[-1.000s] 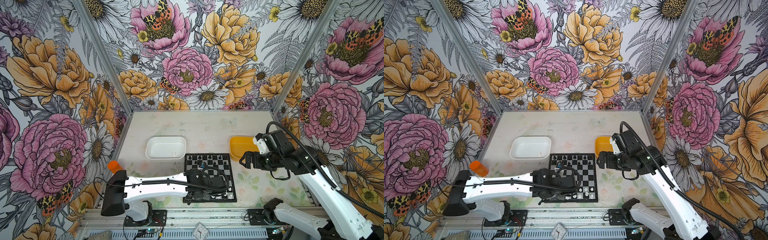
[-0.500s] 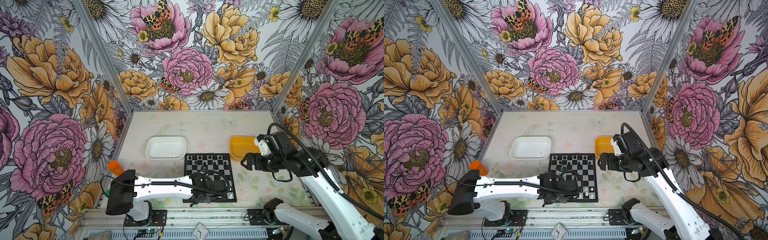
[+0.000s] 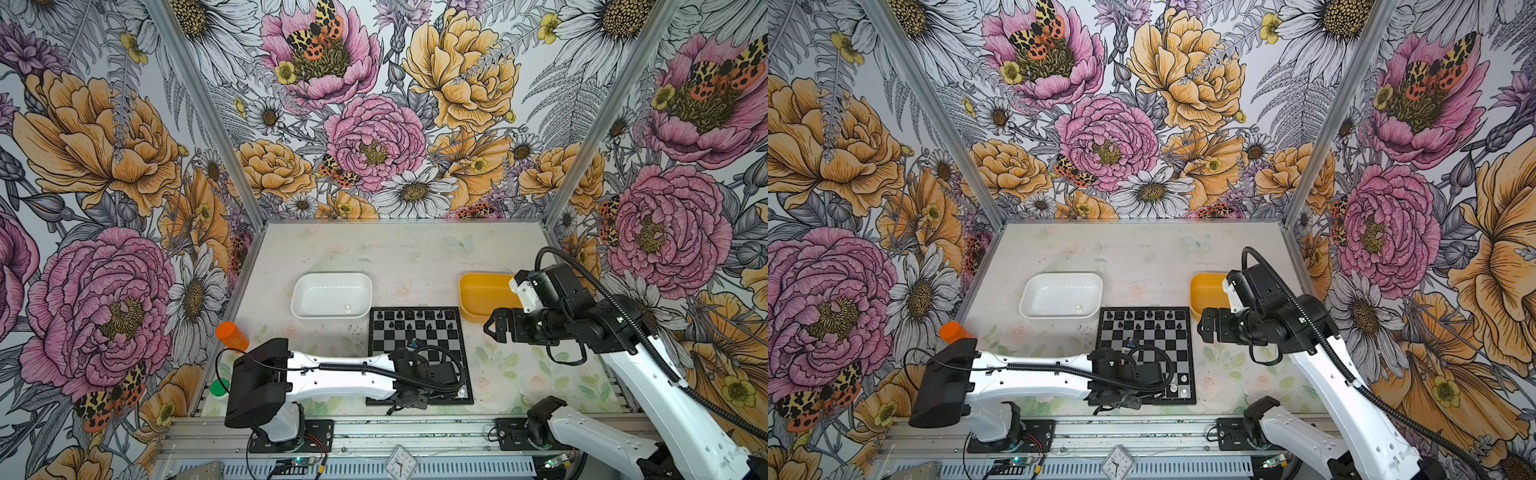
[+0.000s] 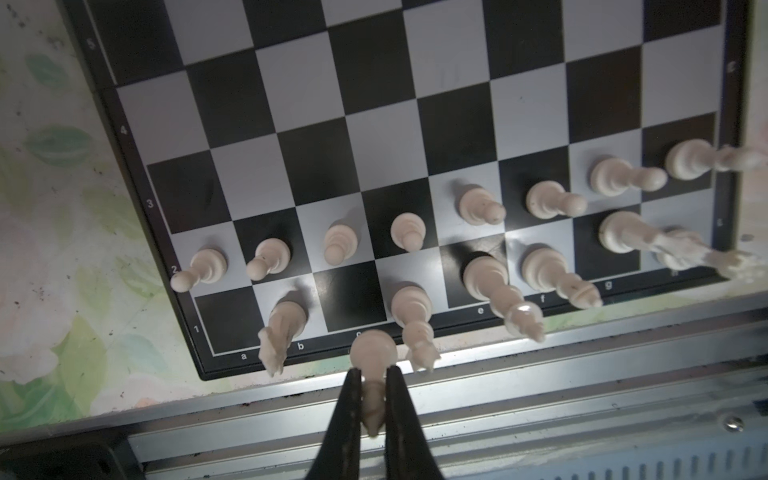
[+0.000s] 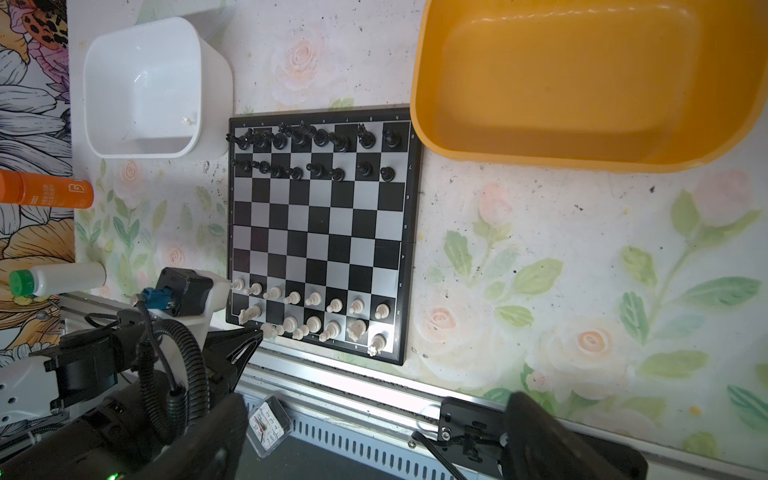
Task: Set up the chess pieces on the board
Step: 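Lower the white piece onto its near-row square and open the left gripper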
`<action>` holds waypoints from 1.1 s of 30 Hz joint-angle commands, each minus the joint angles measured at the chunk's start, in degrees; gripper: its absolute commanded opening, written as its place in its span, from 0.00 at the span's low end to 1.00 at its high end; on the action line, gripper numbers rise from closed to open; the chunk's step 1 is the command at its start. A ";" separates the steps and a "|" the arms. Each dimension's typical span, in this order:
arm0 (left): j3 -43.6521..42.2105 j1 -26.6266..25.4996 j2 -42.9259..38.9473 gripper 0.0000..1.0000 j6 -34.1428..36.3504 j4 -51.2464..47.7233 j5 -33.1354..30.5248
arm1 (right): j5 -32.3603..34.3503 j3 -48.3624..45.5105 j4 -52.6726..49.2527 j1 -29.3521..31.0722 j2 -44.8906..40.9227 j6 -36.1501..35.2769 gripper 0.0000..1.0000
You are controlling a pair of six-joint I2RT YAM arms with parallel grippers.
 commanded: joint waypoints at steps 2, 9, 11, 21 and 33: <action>-2.12 0.86 -0.96 0.09 0.13 2.13 0.97 | 1.06 2.02 -0.39 0.09 -0.33 -0.63 0.99; -2.53 1.19 -0.76 0.09 0.57 2.84 0.97 | 1.12 1.64 -0.34 0.09 -0.55 -0.44 0.99; -2.67 1.36 -0.50 0.09 0.65 3.08 2.56 | 1.24 1.59 -0.37 0.05 -0.60 -0.44 0.99; -2.53 2.33 0.18 0.09 1.80 3.72 2.82 | 1.40 1.77 -0.65 0.00 -0.51 -0.49 0.99; -3.24 3.65 -0.04 0.08 2.94 3.72 2.97 | 1.68 1.44 -0.84 -0.09 -1.08 -0.04 0.99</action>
